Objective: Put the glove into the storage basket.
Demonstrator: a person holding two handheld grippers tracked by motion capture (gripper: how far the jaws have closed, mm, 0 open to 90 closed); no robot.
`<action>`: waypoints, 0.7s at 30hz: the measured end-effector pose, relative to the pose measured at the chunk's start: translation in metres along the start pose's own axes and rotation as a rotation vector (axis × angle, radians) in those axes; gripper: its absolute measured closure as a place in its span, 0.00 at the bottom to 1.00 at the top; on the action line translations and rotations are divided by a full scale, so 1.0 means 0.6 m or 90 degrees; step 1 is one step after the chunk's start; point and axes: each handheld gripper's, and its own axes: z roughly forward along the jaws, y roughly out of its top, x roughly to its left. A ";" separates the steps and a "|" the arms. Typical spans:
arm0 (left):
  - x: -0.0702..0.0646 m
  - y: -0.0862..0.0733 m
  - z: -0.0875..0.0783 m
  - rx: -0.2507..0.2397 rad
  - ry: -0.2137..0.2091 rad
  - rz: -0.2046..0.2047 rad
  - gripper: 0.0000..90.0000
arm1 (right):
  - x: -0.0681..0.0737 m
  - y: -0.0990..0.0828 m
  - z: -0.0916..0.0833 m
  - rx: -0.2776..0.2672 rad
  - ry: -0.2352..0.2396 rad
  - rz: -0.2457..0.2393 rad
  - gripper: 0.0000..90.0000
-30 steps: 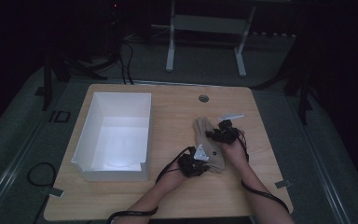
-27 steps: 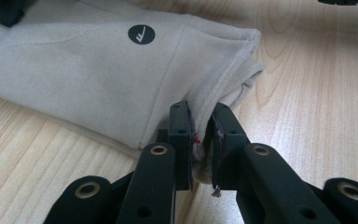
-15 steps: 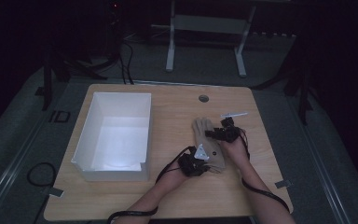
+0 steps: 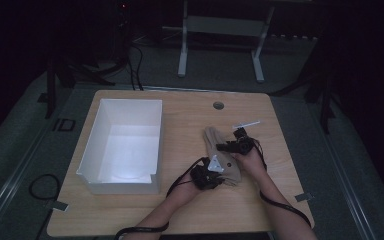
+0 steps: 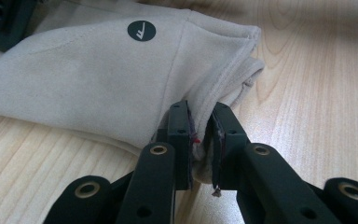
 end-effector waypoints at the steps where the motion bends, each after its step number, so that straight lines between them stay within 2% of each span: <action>1: 0.000 0.000 -0.001 0.001 -0.002 -0.004 0.90 | 0.003 0.001 -0.001 -0.005 0.001 -0.001 0.73; 5: 0.000 0.003 -0.011 0.003 -0.002 -0.010 0.90 | 0.006 0.006 -0.015 -0.037 0.012 0.014 0.73; 11: 0.002 0.018 -0.033 -0.009 0.014 -0.011 0.90 | 0.016 0.026 -0.046 -0.070 0.015 0.008 0.73; 21: -0.011 0.066 -0.095 -0.027 0.037 0.013 0.90 | 0.032 0.057 -0.109 -0.126 0.031 0.013 0.73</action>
